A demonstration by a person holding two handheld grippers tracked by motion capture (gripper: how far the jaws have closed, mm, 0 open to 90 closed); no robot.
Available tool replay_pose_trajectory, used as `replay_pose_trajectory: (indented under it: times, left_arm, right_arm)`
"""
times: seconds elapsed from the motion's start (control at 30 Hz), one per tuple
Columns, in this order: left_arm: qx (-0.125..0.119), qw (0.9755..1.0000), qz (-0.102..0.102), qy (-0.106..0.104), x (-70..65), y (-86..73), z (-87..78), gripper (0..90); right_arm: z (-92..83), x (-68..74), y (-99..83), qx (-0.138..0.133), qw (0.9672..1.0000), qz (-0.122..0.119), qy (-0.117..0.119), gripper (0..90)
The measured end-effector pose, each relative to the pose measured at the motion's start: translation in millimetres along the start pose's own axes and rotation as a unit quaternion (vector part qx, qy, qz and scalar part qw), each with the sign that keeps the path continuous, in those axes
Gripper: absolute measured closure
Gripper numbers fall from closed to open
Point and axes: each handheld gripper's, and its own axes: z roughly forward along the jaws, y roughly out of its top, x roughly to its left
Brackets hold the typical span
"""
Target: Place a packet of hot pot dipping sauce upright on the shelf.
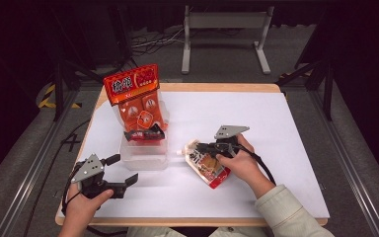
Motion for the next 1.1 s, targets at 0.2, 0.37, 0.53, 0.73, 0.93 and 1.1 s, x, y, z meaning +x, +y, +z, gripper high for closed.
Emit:
replay_pose_trajectory:
  times: [0.2,0.37,0.53,0.73,0.93,1.1]
  left_arm:
    - [-0.003,0.9999,0.0,-0.01,-3.9,3.8,0.3,8.3]
    - [-0.005,0.9996,0.01,-0.025,-13.9,11.2,3.2,8.4]
    - [-0.009,0.9991,0.007,-0.04,-19.7,13.9,10.3,8.5]
    - [-0.028,0.9982,-0.004,-0.053,-23.4,16.6,14.2,9.1]
    - [-0.032,0.9976,-0.006,-0.062,-32.6,20.8,25.6,10.6]
    - [-0.04,0.9957,-0.011,-0.083,-38.9,27.2,41.7,15.6]
  right_arm:
    - [-17.6,8.3,10.8,-0.038,0.9991,-0.016,-0.003,89.7]
    - [-33.1,17.1,21.5,-0.077,0.9965,-0.034,-0.007,89.8]
    - [-40.8,22.8,27.2,-0.104,0.9935,-0.046,-0.005,89.8]
    - [-47.2,27.9,31.6,-0.124,0.9909,-0.052,-0.004,89.9]
    - [-52.5,33.9,36.0,-0.144,0.9879,-0.058,0.001,89.9]
    - [-55.2,43.1,39.4,-0.155,0.9856,-0.068,0.008,89.9]
